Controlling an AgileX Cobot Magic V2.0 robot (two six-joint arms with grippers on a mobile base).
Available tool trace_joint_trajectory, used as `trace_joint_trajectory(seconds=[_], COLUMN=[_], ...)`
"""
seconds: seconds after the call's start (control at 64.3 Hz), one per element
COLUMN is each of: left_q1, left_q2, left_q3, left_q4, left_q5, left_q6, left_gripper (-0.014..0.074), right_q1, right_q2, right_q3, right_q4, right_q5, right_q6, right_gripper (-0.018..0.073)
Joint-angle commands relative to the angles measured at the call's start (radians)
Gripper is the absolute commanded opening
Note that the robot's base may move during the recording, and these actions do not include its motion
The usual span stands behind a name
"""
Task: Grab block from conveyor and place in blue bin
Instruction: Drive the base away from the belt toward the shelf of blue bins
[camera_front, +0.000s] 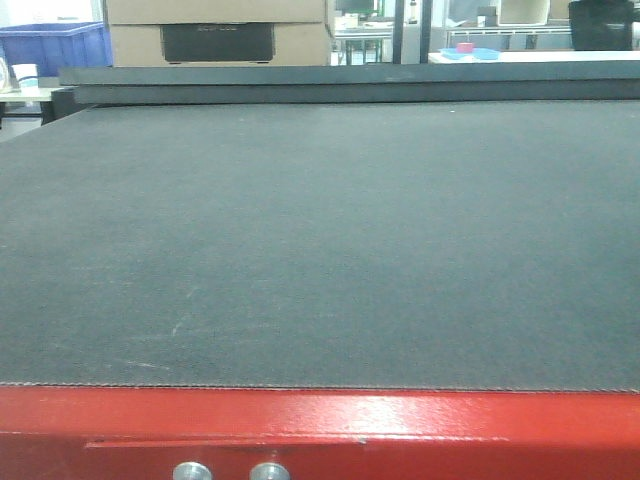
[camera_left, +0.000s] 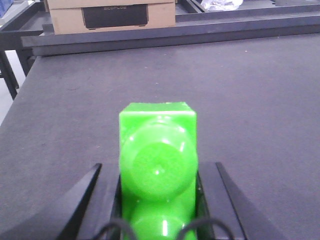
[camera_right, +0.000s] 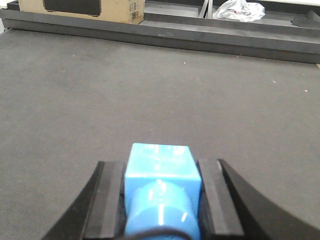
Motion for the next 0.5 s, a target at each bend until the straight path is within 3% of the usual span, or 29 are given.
trace_joint_trajectory(seconds=[0.0,0.482], left_q1=[-0.006,-0.006], left_q2=[-0.004,-0.004], left_q3=[-0.008,-0.008], left_q4=[0.001,0.001], left_q5=[-0.018,-0.018], left_q6=[-0.004,-0.004], left_gripper=[-0.0111,-0.0111], right_q1=[-0.006,-0.006], right_q2=[-0.006,-0.006], right_q3=[-0.009,-0.009], right_q4=[-0.008,-0.008], right_q5=[-0.015,-0.018], right_q6=[0.001,0.001], right_gripper=[-0.0154,-0.0154])
